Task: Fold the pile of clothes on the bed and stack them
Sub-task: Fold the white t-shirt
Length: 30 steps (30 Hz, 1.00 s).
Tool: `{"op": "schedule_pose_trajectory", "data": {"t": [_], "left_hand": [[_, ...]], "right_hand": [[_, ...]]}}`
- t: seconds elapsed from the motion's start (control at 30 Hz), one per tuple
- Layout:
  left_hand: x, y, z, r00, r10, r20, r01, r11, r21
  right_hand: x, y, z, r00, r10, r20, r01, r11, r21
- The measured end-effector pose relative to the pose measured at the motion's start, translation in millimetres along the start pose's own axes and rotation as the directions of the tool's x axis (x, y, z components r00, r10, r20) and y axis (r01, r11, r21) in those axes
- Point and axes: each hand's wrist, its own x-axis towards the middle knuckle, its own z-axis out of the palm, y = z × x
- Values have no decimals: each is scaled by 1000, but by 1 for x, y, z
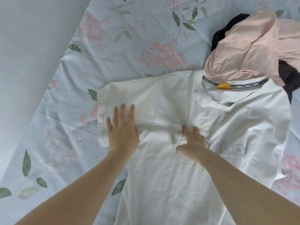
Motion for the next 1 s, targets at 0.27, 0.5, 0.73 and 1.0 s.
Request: {"op": "schedule_pose_trajectory", "data": {"t": [0.27, 0.5, 0.73, 1.0], "left_hand": [[-19, 127, 38, 861, 438, 258, -390, 895, -217], [-29, 189, 80, 862, 317, 395, -352, 936, 16], [-23, 186, 89, 851, 264, 454, -336, 938, 82], [-11, 180, 82, 807, 241, 540, -333, 940, 77]], "right_hand": [[-29, 106, -70, 683, 302, -665, 247, 761, 600], [-24, 203, -101, 543, 649, -532, -14, 641, 768], [-16, 201, -94, 812, 433, -392, 99, 559, 823], [-39, 196, -145, 462, 478, -747, 416, 626, 659]]}}
